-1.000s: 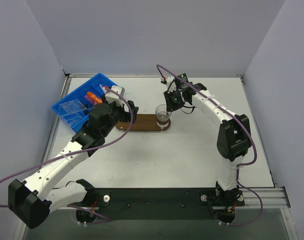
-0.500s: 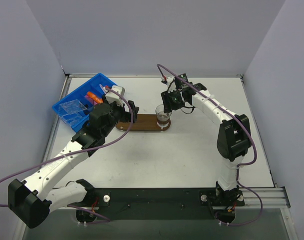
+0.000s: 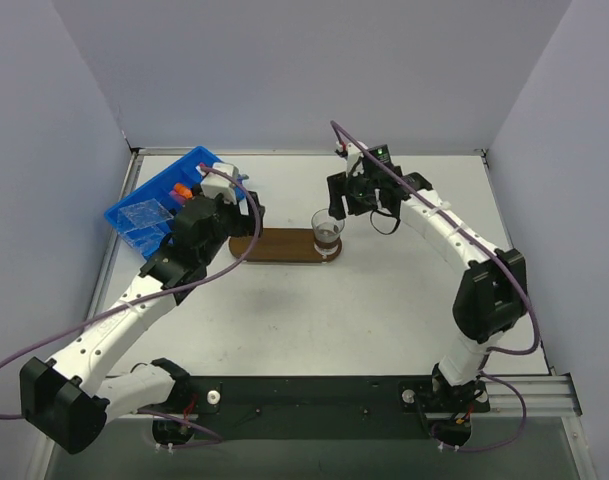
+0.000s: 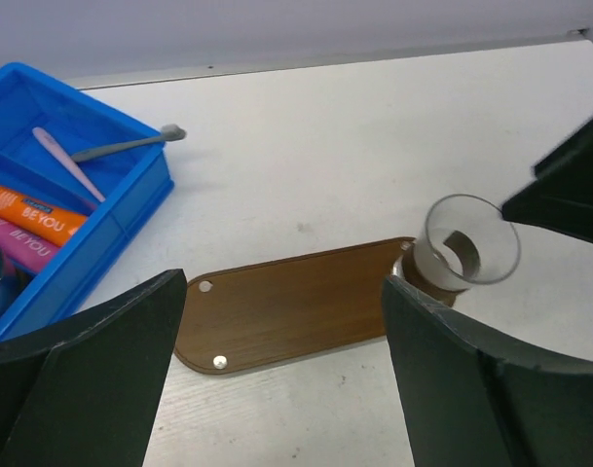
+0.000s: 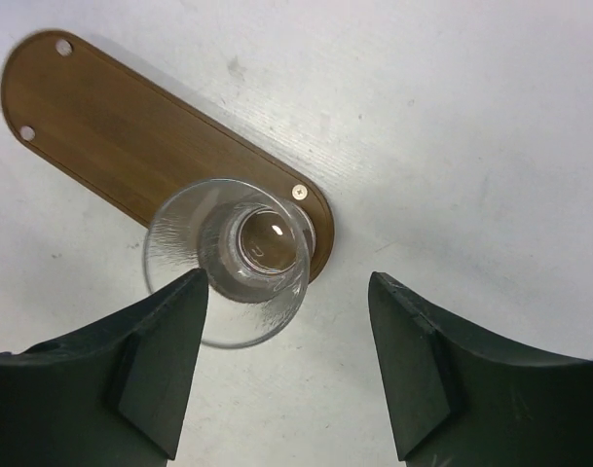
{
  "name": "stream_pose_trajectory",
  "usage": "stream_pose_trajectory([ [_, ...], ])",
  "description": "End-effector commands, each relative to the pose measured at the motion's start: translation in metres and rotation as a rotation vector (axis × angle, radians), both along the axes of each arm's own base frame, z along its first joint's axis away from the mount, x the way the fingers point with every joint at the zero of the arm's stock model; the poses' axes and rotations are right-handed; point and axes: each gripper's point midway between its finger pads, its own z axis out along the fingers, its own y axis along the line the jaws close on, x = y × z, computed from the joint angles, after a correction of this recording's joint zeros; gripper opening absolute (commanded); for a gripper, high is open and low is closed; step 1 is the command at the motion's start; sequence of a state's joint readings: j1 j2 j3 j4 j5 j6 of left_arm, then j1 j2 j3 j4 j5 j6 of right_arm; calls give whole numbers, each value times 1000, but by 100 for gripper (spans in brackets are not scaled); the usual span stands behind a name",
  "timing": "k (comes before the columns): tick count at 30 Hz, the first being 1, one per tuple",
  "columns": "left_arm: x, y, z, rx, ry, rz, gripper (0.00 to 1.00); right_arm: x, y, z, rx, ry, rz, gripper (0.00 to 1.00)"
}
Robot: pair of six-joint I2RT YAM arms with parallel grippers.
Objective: Prepare toiletry sets of a toothbrush and toothpaste on the tray
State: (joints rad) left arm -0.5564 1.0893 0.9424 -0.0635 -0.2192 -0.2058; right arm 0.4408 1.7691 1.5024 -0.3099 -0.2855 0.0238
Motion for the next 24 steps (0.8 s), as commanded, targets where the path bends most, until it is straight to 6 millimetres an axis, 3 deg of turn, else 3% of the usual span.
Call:
stream_pose_trajectory([
  [1,19,35,23,-15,-36,138,92,-7,-6,76,109,-193,-53,62],
  [5,34,100,27,-16,-31,350,92,-29,-16,95,149,-243,-71,62],
  [7,40,151,26,-53,-19,474,92,-44,-23,109,179,-283,-80,62],
  [9,40,175,15,-133,13,524,92,-57,-27,99,187,-277,-78,62],
  [10,39,202,14,-155,10,590,92,-65,-32,108,201,-307,-78,62],
  [11,38,215,12,-169,11,622,92,-71,-35,100,194,-297,-78,62],
  [16,37,262,1,-178,40,716,93,-91,-48,108,205,-340,-93,63],
  [17,33,285,-2,-199,44,771,93,-93,-49,109,206,-343,-93,63],
  [21,41,304,-27,-274,108,765,93,-102,-55,107,208,-358,-102,63],
  [24,53,295,-48,-307,192,709,91,-105,-58,110,212,-379,-107,63],
])
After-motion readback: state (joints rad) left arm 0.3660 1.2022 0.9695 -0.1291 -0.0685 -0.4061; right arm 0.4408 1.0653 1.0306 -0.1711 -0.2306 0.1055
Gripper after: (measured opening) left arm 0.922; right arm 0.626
